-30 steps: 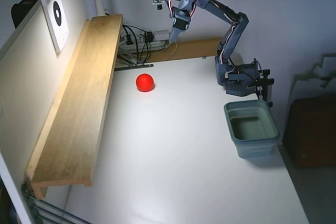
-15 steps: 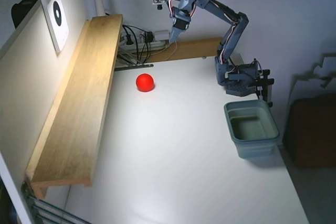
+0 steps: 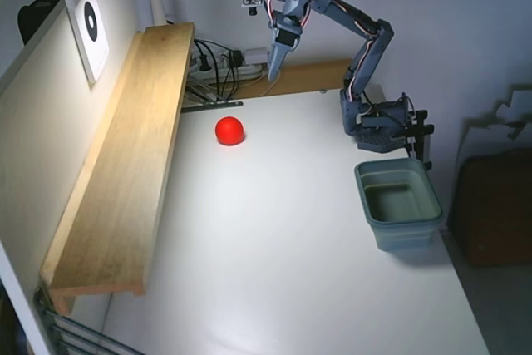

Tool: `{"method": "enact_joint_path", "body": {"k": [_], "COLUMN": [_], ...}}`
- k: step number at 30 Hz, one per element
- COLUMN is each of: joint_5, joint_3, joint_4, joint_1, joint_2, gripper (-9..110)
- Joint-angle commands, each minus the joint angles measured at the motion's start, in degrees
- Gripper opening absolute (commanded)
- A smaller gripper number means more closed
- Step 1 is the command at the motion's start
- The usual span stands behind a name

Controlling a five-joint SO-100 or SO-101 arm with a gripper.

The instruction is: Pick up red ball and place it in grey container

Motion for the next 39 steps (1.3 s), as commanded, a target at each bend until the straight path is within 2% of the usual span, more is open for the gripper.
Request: {"method": "enact_joint_path", "body": {"k": [1,15,27,32,39], "joint_5": [0.1,0.1,0.1,0.1,0.1], "joint_3": [0.6,0.6,1.0,7.4,17.1], "joint_4": [0.3,0.3,0.3,0.2,-5.7], "joint_1": [0.6,6.7,7.0,7.0,7.0], "joint_2": [1.8,1.8,2.0,4.7,8.8], "gripper": [38,38,38,38,38]}}
